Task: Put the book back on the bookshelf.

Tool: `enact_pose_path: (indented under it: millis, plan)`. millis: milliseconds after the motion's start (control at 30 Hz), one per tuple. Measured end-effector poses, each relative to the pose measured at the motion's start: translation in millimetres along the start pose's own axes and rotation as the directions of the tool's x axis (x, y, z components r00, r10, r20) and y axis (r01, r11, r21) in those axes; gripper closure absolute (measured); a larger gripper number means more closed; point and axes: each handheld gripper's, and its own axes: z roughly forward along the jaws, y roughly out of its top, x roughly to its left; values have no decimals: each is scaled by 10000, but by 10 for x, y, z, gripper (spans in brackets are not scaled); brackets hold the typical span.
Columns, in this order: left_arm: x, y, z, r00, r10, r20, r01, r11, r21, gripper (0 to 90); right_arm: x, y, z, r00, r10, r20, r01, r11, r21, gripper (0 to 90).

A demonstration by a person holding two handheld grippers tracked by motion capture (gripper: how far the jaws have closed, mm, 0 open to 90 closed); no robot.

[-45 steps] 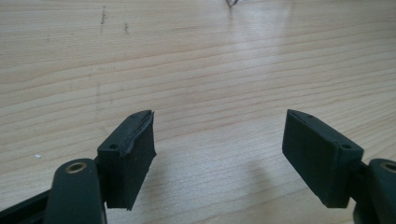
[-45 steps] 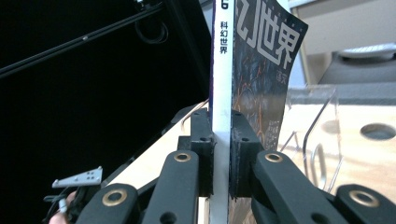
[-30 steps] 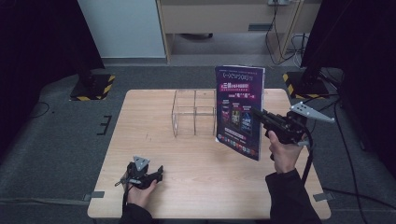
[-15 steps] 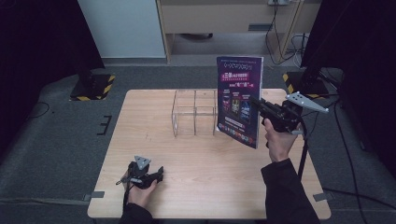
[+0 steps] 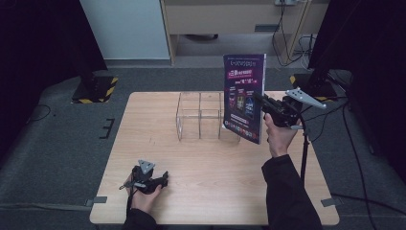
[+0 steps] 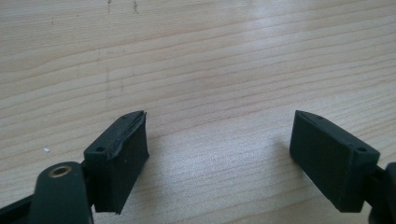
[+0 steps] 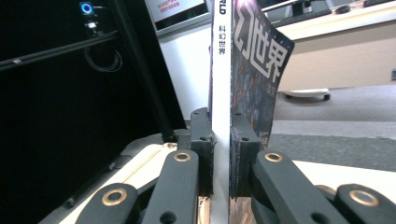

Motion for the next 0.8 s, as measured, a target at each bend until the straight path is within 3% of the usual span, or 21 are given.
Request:
enact_pose_path:
  millis: [600, 800]
  plan:
    - [-1, 1, 3, 10000, 44, 43, -45, 10000, 30, 167, -75, -146, 327, 9978, -322, 585, 320, 9995, 36, 830]
    - [-3, 2, 3, 10000, 57, 40, -57, 10000, 40, 164, -67, -207, 426, 9973, -329, 658, 344, 9992, -217, 831]
